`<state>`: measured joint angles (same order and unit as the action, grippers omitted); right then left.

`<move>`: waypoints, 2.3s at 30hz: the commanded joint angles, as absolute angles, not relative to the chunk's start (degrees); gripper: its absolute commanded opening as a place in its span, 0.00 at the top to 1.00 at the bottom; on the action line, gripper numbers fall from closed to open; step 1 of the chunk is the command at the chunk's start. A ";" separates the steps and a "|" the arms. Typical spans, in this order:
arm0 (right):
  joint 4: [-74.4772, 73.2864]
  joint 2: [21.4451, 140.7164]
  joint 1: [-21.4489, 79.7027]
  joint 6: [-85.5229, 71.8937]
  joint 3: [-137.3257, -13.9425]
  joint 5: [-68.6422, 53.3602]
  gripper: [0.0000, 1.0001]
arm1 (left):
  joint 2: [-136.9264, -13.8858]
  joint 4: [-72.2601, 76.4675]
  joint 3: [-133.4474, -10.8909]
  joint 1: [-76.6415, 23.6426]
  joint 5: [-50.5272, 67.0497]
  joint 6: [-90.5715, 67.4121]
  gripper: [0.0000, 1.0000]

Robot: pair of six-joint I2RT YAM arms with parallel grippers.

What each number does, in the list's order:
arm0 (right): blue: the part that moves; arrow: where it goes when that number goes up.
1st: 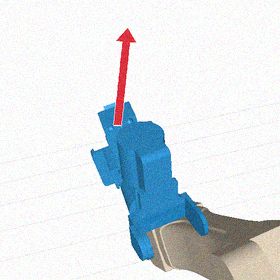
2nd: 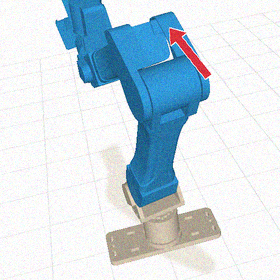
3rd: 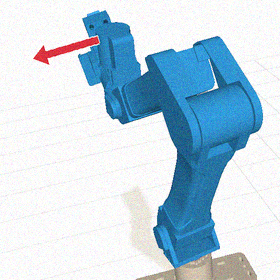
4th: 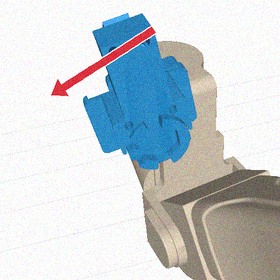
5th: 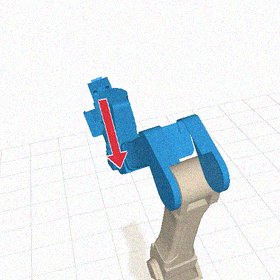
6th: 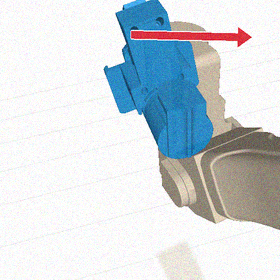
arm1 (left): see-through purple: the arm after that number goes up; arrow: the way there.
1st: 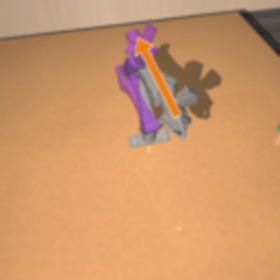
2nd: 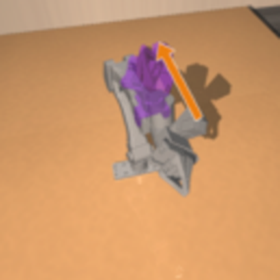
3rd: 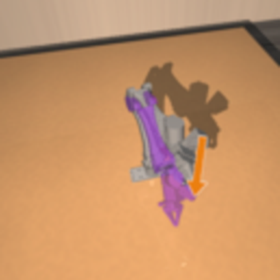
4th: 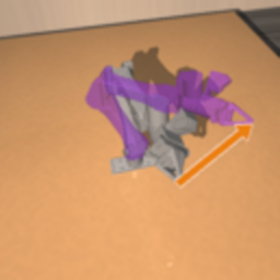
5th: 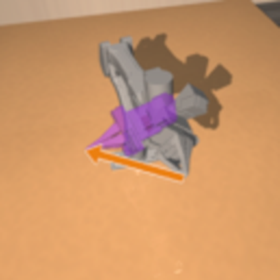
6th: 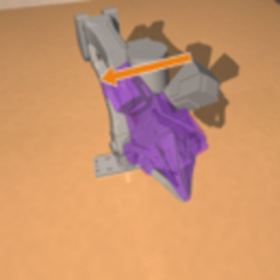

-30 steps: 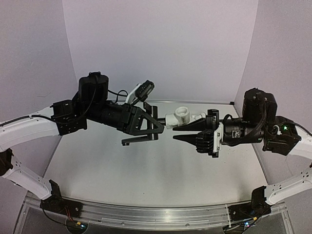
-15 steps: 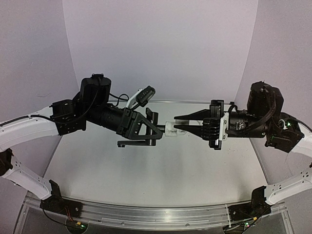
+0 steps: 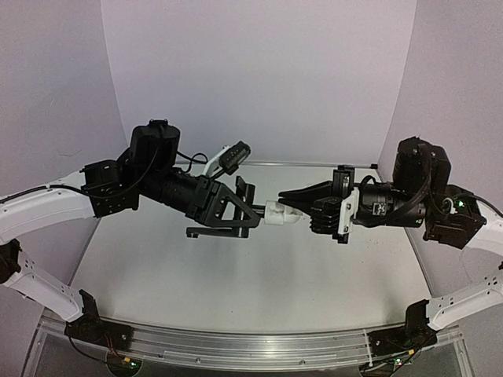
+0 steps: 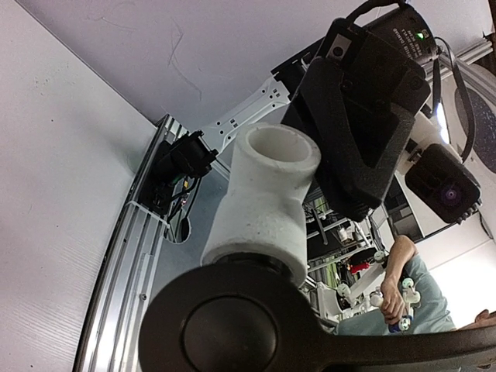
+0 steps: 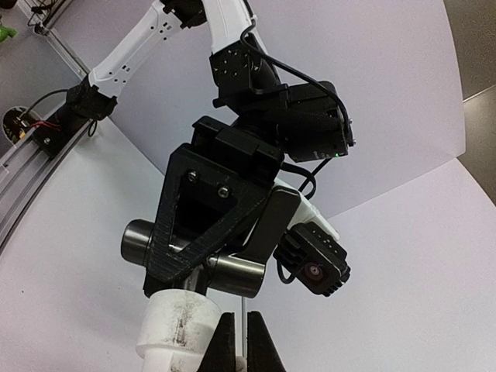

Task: Install the water faucets

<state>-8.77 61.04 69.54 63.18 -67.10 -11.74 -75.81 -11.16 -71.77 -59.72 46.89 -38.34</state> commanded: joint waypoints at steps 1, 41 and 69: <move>-8.90 61.54 69.43 65.55 -65.21 -6.72 0.95 | -73.04 -4.28 -74.52 -59.94 52.65 -37.03 1.00; -7.63 53.56 63.85 91.52 -58.90 -7.66 0.04 | -76.57 4.15 -73.48 -58.16 53.77 -49.14 1.00; -1.99 56.63 67.72 100.97 -56.61 -8.49 0.75 | -78.99 4.38 -73.60 -57.92 51.16 -51.24 1.00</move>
